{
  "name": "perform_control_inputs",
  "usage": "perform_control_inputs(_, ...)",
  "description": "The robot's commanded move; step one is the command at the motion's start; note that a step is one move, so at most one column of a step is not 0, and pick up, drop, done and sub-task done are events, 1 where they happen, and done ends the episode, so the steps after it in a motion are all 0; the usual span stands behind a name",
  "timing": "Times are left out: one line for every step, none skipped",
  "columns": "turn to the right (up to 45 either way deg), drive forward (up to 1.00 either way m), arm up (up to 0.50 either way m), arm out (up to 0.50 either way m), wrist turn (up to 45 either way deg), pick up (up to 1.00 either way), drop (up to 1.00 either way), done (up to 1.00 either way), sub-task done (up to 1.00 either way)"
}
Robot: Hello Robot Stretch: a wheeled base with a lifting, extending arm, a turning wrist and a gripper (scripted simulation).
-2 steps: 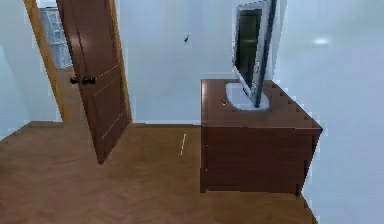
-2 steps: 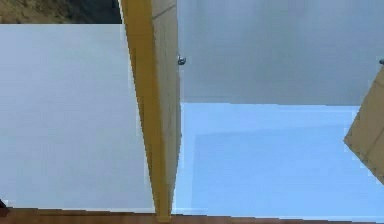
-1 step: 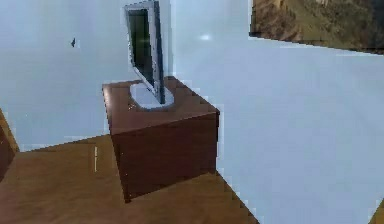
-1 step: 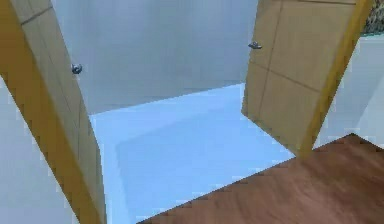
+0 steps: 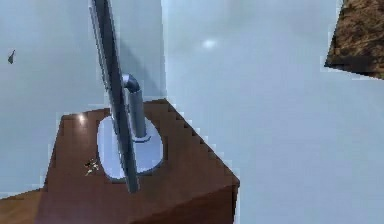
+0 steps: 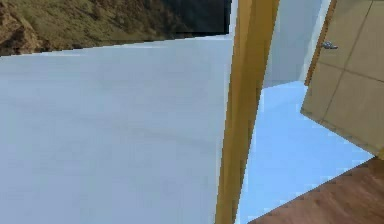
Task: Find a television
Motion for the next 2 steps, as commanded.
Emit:
perform_control_inputs(-21.0, 0.0, 0.0, 0.0, 0.0, 0.0, 0.0, 0.0, 0.0)
perform_control_inputs(0.0, 0.0, 0.0, 0.0, 0.0, 0.0, 0.0, 1.0, 0.0)
